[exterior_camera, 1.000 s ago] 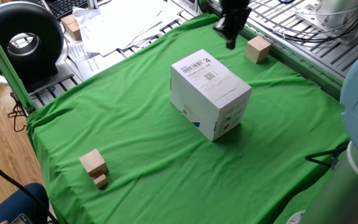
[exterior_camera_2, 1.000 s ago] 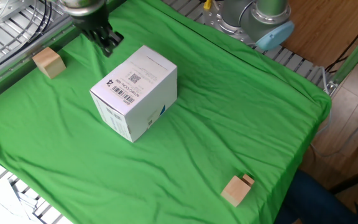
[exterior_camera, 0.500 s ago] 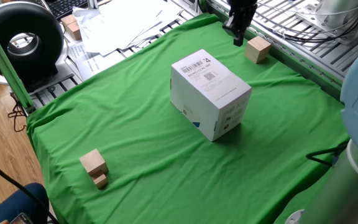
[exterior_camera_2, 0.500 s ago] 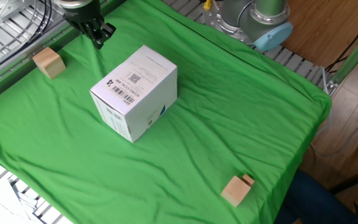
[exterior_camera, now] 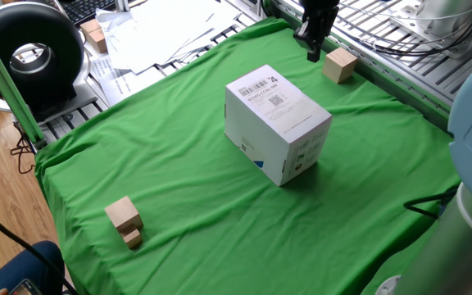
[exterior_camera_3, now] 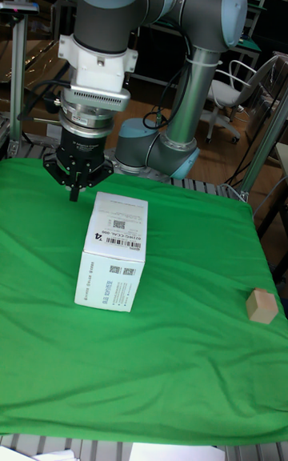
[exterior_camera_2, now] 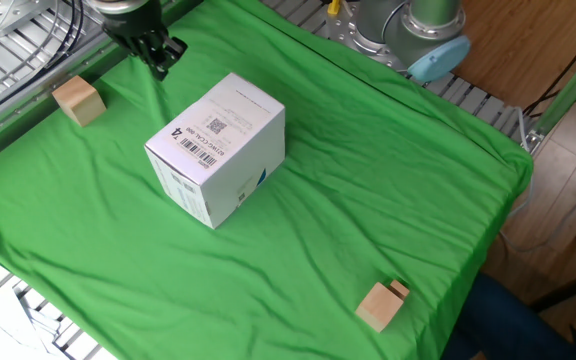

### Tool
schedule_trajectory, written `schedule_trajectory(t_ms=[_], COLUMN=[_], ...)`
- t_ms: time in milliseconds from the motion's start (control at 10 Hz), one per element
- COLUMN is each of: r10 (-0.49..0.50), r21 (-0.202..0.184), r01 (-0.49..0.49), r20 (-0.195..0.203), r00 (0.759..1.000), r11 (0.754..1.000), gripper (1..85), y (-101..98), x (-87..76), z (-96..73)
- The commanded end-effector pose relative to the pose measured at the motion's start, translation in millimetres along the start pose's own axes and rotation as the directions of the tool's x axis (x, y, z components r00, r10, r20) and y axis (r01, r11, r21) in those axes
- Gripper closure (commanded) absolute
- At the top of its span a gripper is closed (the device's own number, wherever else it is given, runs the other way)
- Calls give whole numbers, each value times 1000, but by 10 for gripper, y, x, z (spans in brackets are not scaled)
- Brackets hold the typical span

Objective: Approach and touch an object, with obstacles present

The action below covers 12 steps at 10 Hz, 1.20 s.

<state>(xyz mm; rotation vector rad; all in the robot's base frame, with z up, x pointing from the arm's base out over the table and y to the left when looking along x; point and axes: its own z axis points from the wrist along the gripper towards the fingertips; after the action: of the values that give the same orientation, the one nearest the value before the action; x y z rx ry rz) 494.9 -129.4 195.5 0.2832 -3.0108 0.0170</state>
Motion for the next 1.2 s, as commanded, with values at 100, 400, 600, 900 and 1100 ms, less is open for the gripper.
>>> schedule_trajectory(t_ms=[100, 400, 600, 900, 1100], r10=[1, 82, 68, -16, -48], r21=[-82, -101, -26, -47, -41], r01=[-1, -83, -68, 16, 50], r20=[2, -13, -14, 19, 51], r00=[1000, 997, 998, 1000, 998], r11=[997, 991, 997, 999, 998], gripper=[833, 833, 833, 833, 833], y=[207, 258, 65, 118, 107], x=[-1, 16, 36, -45, -124], z=[-17, -22, -9, -11, -14])
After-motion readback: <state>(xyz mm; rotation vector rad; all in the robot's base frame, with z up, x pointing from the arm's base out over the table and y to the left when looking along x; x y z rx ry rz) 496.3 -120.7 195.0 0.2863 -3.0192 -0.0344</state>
